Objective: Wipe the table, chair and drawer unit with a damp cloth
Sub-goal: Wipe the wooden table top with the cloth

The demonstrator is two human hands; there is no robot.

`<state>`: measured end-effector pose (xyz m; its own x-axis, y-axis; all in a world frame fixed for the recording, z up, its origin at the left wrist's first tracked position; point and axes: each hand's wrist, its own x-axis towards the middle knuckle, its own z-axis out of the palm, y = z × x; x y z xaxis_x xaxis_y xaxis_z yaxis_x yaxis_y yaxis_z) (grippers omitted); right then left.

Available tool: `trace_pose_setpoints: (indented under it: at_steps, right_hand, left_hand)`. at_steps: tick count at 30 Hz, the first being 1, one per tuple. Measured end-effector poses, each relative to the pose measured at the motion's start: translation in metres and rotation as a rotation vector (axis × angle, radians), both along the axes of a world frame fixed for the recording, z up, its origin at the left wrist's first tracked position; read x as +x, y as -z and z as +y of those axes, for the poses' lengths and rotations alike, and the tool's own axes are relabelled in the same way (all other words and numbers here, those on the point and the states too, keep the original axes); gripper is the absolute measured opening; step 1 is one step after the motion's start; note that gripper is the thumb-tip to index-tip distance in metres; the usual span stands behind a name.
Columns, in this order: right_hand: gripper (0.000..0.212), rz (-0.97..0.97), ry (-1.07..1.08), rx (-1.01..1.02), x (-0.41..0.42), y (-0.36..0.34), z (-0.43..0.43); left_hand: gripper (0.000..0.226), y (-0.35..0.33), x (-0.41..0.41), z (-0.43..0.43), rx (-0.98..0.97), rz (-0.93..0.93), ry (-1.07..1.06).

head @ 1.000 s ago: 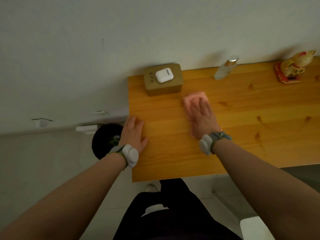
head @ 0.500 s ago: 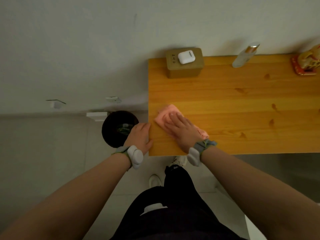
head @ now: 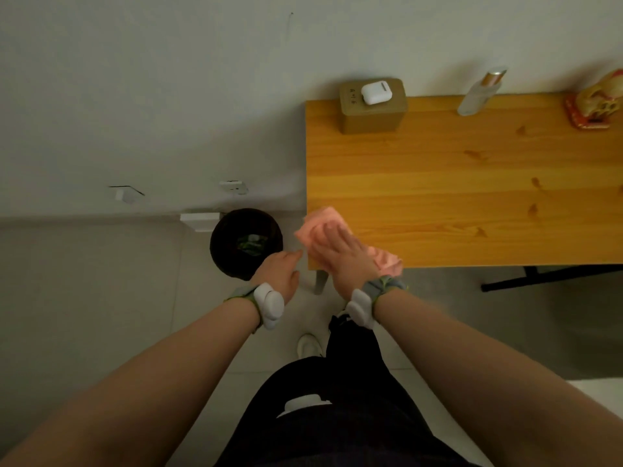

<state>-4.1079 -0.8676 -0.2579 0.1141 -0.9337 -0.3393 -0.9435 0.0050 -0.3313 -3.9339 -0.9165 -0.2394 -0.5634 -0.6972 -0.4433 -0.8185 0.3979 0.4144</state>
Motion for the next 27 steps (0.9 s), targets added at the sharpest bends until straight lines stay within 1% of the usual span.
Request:
trace_pose_setpoints:
  at_steps: [2,4,8,11,15,17,20,21,23,24,25,27]
  right_hand:
    - [0.07,-0.02,-0.049,0.036,-0.001,0.003,0.008]
    - [0.077,-0.025,-0.018,0.068,-0.016,0.004,0.014]
    - [0.087,0.044,0.19,0.1,-0.07,0.0,0.032]
    - [0.081,0.105,0.283,0.107,-0.122,-0.002,0.049]
    - [0.067,0.197,0.372,0.141,-0.183,0.007,0.068]
    - [0.063,0.221,0.415,0.125,-0.207,0.007,0.075]
    - [0.065,0.173,0.563,0.127,-0.216,0.005,0.073]
    - [0.069,0.174,0.56,0.145,-0.212,0.004,0.07]
    - [0.079,0.177,0.4,0.122,-0.193,0.005,0.061]
    - [0.08,0.138,0.323,0.111,-0.188,0.006,0.056]
    - [0.076,0.096,0.268,0.112,-0.179,0.006,0.054]
    - [0.065,0.007,0.268,0.108,-0.191,0.005,0.05]
  left_hand:
    - [0.034,-0.002,0.001,-0.002,-0.04,0.026,-0.041]
    - [0.038,-0.005,-0.003,-0.003,-0.066,0.051,-0.041]
    - [0.044,-0.012,-0.028,-0.004,-0.118,0.069,-0.016]
    - [0.052,-0.017,-0.053,-0.003,-0.112,0.067,0.018]
    - [0.055,-0.016,-0.085,-0.005,-0.096,0.081,0.066]
    - [0.057,-0.013,-0.103,-0.007,-0.079,0.075,0.076]
    - [0.058,-0.011,-0.133,-0.01,-0.053,0.063,0.076]
    - [0.059,-0.01,-0.144,-0.011,-0.047,0.06,0.076]
    - [0.061,-0.009,-0.164,-0.013,-0.037,0.051,0.072]
    - [0.063,-0.008,-0.177,-0.013,-0.039,0.045,0.068]
    - [0.065,-0.008,-0.181,-0.012,-0.048,0.044,0.066]
    - [0.068,-0.007,-0.207,-0.015,-0.053,0.039,0.087]
